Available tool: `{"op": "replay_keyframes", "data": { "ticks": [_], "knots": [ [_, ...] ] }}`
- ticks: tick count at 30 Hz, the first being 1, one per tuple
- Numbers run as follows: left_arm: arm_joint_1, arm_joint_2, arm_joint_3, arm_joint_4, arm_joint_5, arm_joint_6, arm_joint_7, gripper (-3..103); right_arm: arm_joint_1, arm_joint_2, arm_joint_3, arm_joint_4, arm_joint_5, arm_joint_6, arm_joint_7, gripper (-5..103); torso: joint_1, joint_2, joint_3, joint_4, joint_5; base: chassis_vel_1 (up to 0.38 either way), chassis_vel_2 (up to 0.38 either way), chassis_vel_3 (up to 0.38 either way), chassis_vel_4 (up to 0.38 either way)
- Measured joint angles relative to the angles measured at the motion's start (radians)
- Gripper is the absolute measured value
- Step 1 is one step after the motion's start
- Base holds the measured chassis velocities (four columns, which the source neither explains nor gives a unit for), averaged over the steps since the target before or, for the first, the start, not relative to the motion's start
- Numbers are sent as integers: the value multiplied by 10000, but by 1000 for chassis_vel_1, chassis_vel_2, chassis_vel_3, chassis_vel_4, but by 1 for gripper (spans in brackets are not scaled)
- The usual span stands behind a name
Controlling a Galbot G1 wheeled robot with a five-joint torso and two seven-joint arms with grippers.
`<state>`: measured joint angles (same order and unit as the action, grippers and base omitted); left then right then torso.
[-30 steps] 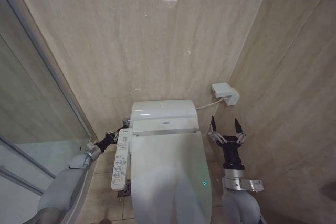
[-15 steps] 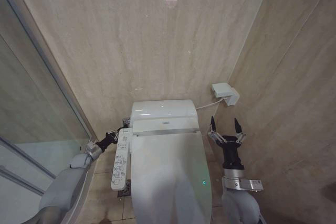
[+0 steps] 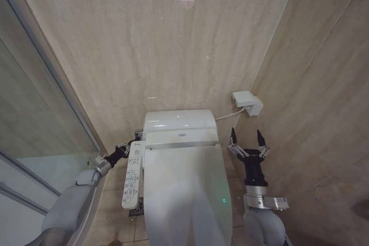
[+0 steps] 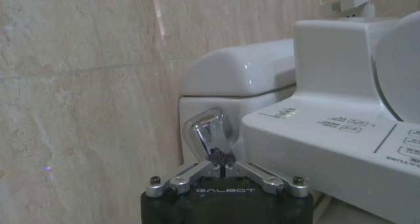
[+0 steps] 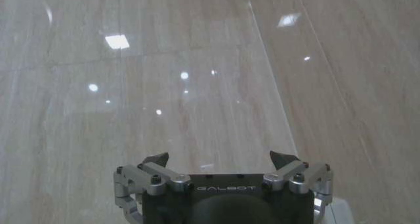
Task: Open the toilet lid, clean the toilet bowl with a toilet brush, close the toilet lid, and flush.
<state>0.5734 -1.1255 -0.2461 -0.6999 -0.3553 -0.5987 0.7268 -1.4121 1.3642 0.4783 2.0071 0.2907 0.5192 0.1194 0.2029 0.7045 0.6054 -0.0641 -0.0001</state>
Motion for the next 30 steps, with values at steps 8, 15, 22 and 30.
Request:
{"op": "replay_keyframes", "data": {
  "ticks": [8, 15, 22, 30],
  "knots": [
    [411, 134, -136, -999, -425, 139, -485, 0, -99, 22, 12, 51, -20, 2, -4, 100, 0, -2, 0, -3, -1, 0, 0, 0, 0],
    [1920, 830, -489, -4206, -1341, 1119, -2846, 0, -150, 18, 28, 151, -21, 4, 0, 100, 0, -1, -1, 1, 3, 0, 0, 0, 0],
    [3624, 1220, -902, -7722, -1958, 2470, -5568, -3, -223, 61, 16, 210, -50, 15, 3, 100, -1, -1, -2, 0, 3, 0, 0, 0, 0],
    [6049, 1018, -1428, -11334, -1451, 4333, -8321, 21, -331, 158, 95, 355, -181, -21, 180, 100, -1, -1, -1, 2, 0, 0, 0, 0, 0]
  ]
}}
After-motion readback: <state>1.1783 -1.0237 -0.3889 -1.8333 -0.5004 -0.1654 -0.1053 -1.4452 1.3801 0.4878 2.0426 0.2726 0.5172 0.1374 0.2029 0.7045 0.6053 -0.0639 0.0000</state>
